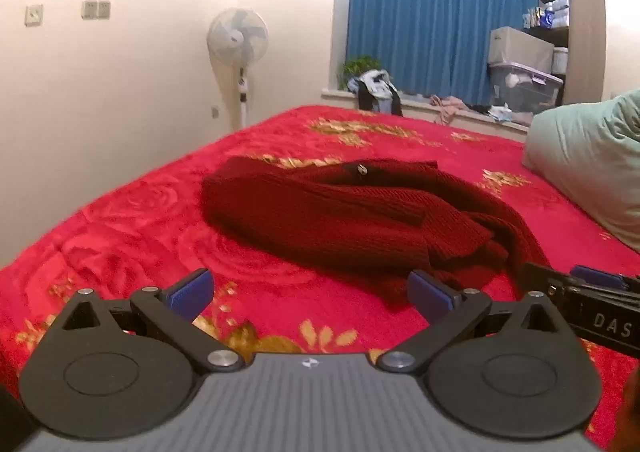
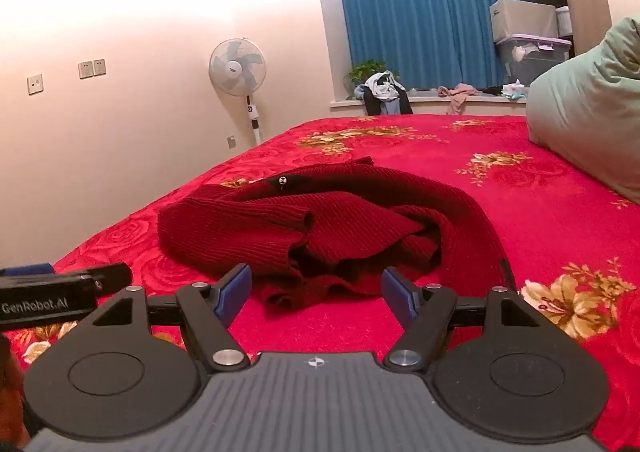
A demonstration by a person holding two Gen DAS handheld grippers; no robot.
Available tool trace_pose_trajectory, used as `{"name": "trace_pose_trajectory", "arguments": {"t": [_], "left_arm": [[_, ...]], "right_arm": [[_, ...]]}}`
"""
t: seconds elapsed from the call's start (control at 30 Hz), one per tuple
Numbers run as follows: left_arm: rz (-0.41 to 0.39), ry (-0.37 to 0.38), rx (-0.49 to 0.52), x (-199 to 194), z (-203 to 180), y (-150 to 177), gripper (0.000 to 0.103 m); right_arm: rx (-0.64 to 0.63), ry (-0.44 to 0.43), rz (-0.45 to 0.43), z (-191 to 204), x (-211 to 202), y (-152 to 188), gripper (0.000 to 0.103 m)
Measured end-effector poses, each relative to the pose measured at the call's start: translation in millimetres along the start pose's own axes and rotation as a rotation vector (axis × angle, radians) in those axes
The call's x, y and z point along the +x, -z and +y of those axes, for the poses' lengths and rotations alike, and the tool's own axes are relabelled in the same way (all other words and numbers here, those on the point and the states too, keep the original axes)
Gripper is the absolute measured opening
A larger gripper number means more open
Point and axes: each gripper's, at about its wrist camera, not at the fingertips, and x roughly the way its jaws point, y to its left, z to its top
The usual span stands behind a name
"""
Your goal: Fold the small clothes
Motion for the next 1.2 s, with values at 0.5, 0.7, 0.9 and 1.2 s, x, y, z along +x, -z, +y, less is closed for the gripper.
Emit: {"name": "trace_pose_trajectory", "arguments": {"t": [0.5,0.7,0.9,1.2], "left_arm": [[0.032,-0.032,0.024,9.3,0.4,3.9,0.103],[0.034,-0.032,0.024,9.3,0.3,4.0,0.103],[0.037,-0.036,0.02,9.2,0.0,3.3,0.103],[0.04,-0.039,0.017,11.3,0.9,3.1,0.103]], "right_arm": [[-0.02,-0.003,0.006,5.3,-3.1,-1.9,0.073],[-0.021,-0.004,0.011,5.3,-2.0,-1.4,0.073],[-0.025,-0.006,0.014,6.4,-1.1,-1.4,0.073],[-0.025,-0.006,0.014,6.5,-1.0,-1.2,0.073]]}}
